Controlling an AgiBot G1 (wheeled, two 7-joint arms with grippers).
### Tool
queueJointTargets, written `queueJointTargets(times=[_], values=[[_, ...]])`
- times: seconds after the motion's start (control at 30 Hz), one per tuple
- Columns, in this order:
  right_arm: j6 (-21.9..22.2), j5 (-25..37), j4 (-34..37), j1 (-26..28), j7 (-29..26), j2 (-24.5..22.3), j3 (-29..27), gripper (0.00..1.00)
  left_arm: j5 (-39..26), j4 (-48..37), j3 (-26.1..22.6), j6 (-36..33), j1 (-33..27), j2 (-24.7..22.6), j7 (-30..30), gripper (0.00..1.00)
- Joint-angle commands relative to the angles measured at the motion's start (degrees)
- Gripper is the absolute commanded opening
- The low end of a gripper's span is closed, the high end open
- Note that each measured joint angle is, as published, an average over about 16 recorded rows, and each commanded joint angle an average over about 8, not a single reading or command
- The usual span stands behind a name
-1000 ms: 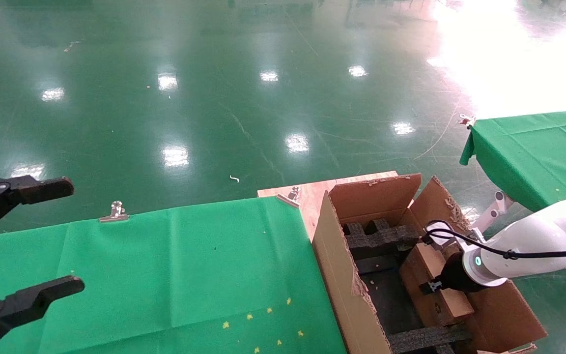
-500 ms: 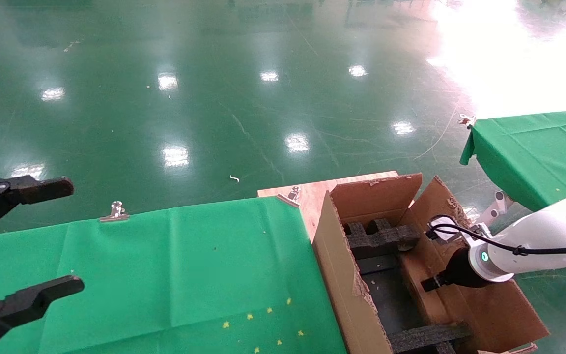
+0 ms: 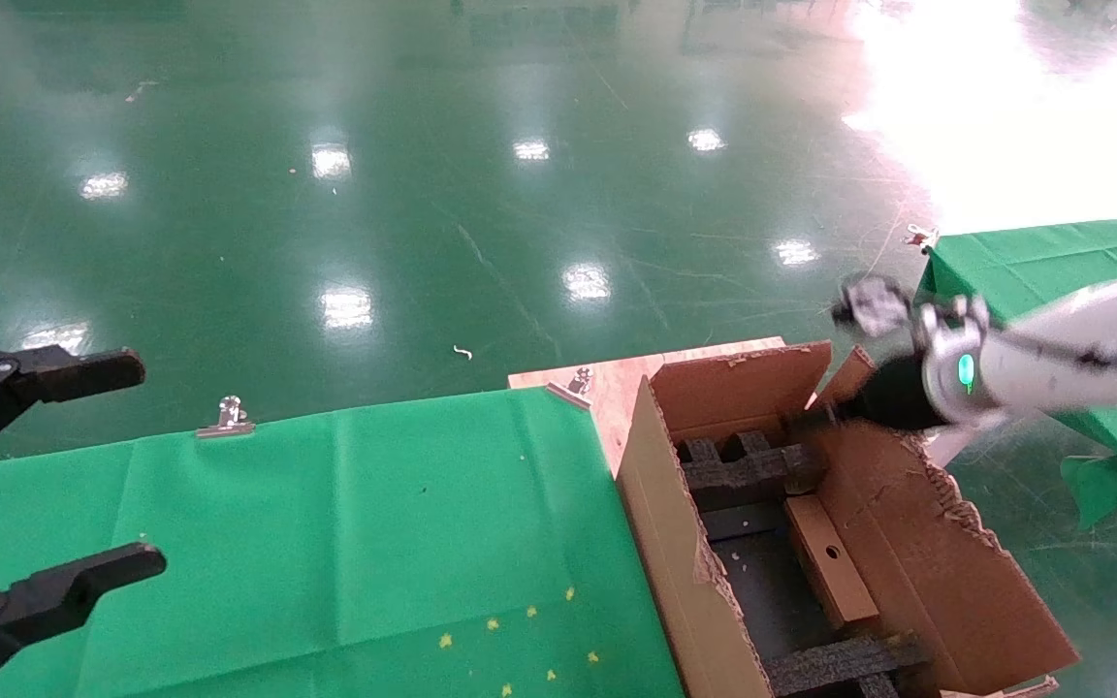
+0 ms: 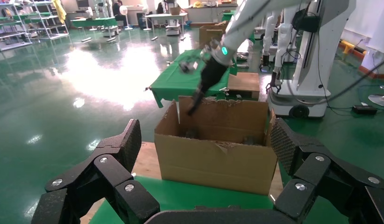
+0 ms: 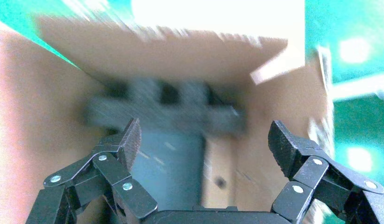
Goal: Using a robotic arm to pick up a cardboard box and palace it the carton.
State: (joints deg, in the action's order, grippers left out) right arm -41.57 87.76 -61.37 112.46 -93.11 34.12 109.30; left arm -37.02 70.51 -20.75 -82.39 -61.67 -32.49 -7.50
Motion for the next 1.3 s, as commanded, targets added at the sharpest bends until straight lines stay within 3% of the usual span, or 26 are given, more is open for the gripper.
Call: queueJointTargets(times=[0.03,0.27,0.5,0.6,0.9,1.3], values=[[-0.33,-0.93,-1.73,2.73,-0.15,-0.52,-1.38,1.00,0.00,0.00,0.00,0.00,0.00,0.00,0.00,1.00],[-7.60,-15.78,-9.85,9.28,3.55,-4.92,-8.07,1.00,0.00,0.00,0.00,0.00,0.00,0.00,0.00,1.00],[-15.63,-29.39,-11.56,11.31,7.39,-7.47,-12.62,1.00,0.01,-0.01,0.00,0.01,0.01,0.01,0.00,1.00],[-16.97,-31.51,-11.71,11.60,7.88,-7.84,-13.37,1.00,0.01,-0.02,0.00,0.02,0.02,0.01,0.01,1.00],[-16.24,-29.61,-11.34,9.56,9.18,-7.18,-14.48,1.00,0.02,-0.02,0.00,0.01,0.02,0.01,0.01,1.00],[-21.66,-32.90,-11.55,-1.87,23.11,-5.69,-29.53,1.00,0.02,-0.02,0.00,0.02,0.02,0.01,0.01,1.00]])
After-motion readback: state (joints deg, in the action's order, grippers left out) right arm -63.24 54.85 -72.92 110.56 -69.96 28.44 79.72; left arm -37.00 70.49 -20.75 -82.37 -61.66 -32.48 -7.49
